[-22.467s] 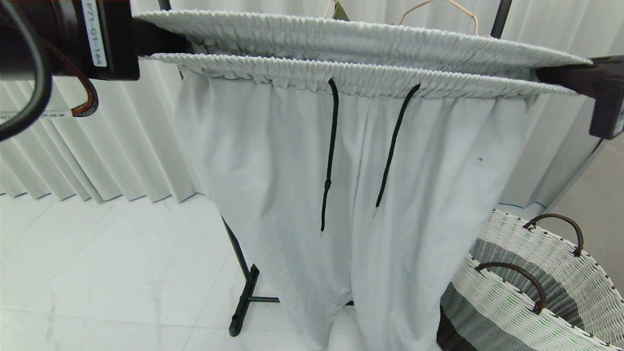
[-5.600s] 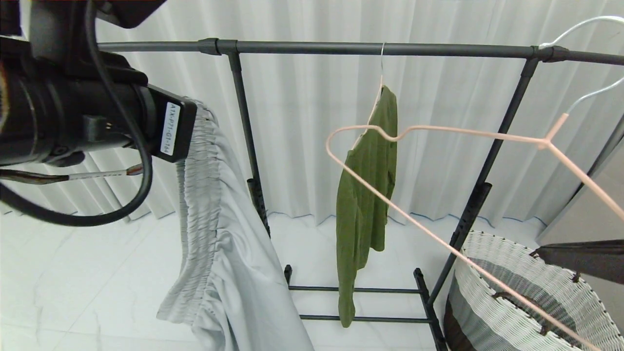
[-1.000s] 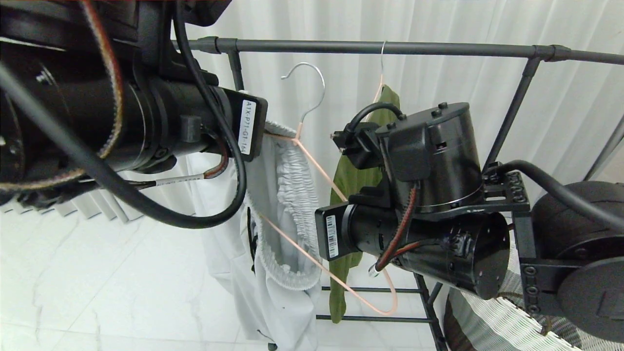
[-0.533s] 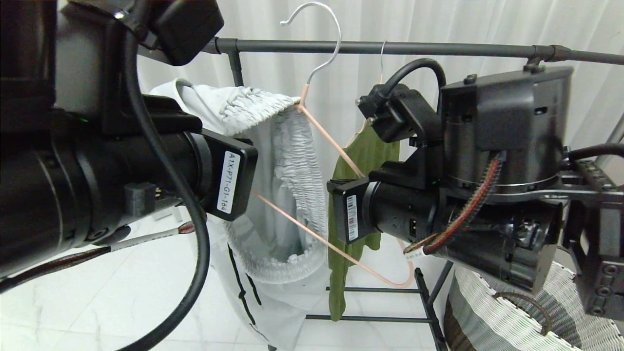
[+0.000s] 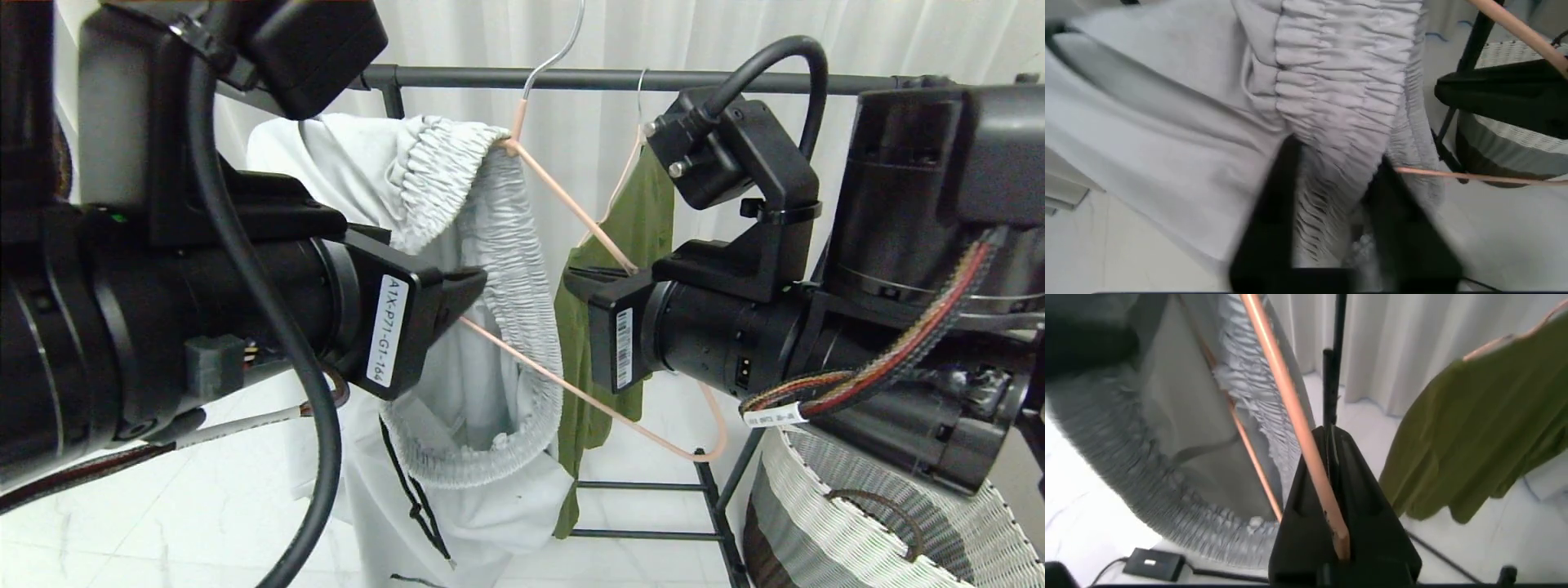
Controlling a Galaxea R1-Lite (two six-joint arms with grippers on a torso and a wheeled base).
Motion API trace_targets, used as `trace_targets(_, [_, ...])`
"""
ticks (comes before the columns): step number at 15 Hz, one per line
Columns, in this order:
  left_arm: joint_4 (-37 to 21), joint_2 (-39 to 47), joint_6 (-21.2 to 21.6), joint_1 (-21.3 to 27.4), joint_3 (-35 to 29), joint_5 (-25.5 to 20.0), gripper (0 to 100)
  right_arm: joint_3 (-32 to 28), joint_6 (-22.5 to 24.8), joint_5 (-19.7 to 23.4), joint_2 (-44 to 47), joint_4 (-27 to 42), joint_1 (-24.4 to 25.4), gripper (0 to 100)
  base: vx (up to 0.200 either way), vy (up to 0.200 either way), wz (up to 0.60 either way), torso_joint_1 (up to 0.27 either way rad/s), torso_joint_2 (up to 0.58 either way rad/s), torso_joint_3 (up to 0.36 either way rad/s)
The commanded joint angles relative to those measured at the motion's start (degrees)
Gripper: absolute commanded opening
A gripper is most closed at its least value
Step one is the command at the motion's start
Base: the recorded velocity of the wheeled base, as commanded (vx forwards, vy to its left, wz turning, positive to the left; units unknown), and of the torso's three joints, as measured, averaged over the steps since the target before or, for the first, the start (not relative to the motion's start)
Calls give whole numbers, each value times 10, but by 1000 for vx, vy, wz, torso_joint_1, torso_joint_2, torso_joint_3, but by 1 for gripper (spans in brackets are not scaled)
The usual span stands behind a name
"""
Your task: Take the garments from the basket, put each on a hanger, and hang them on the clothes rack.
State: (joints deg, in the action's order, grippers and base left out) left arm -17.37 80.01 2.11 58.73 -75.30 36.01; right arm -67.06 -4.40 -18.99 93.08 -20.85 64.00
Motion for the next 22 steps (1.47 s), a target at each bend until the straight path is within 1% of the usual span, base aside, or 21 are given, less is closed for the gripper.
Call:
trace_targets(1, [0,-1,0,2,5,1,100,4,8,-1,-1,-15,-1,0,0,0,0,0,0,0])
trace_targets(3, [1,-13,0,2,13,1,100,6,33,-3,-5,-25,-7,0,0,0,0,0,0,0])
trace_targets(5, [1,-49,12,2,33,0,100,22,52,4,-20,-26,-22,0,0,0,0,0,0,0])
trace_targets(7, [1,-91,28,-1,60,-1,100,48,59,24,-37,-30,-37,0,0,0,0,0,0,0])
trace_targets(9, [1,-117,40,-42,78,-2,100,70,65,37,-52,-52,-43,0,0,0,0,0,0,0])
trace_targets(10, [1,-124,64,-64,79,-10,100,81,73,43,-60,-61,-44,0,0,0,0,0,0,0])
trace_targets(11, [1,-130,91,-83,76,-33,100,91,77,54,-69,-70,-45,0,0,0,0,0,0,0])
trace_targets(12, [1,-140,137,-127,76,-99,100,107,87,68,-82,-80,-46,0,0,0,0,0,0,0])
trace_targets(13, [1,-142,167,-165,81,-139,100,117,95,70,-90,-88,-47,0,0,0,0,0,0,0])
trace_targets(14, [1,-140,188,-190,82,-164,100,123,99,71,-93,-96,-47,0,0,0,0,0,0,0])
trace_targets(15, [16,-133,224,-231,82,-212,100,133,102,74,-98,-116,-47,0,0,0,0,0,0,0])
trace_targets(17, [69,-111,265,-274,83,-274,100,149,106,91,-116,-130,-45,0,0,0,0,0,0,0])
trace_targets(18, [95,-101,291,-291,84,-323,100,160,114,110,-132,-130,-45,0,0,0,0,0,0,0])
trace_targets(20, [103,-91,346,-325,88,-423,100,182,119,136,-157,-129,-42,0,0,0,0,0,0,0])
trace_targets(21, [104,-87,372,-339,92,-452,100,189,119,143,-163,-129,-34,0,0,0,0,0,0,0])
trace_targets(22, [104,-81,409,-352,97,-490,100,196,118,145,-168,-129,-13,0,0,0,0,0,0,0])
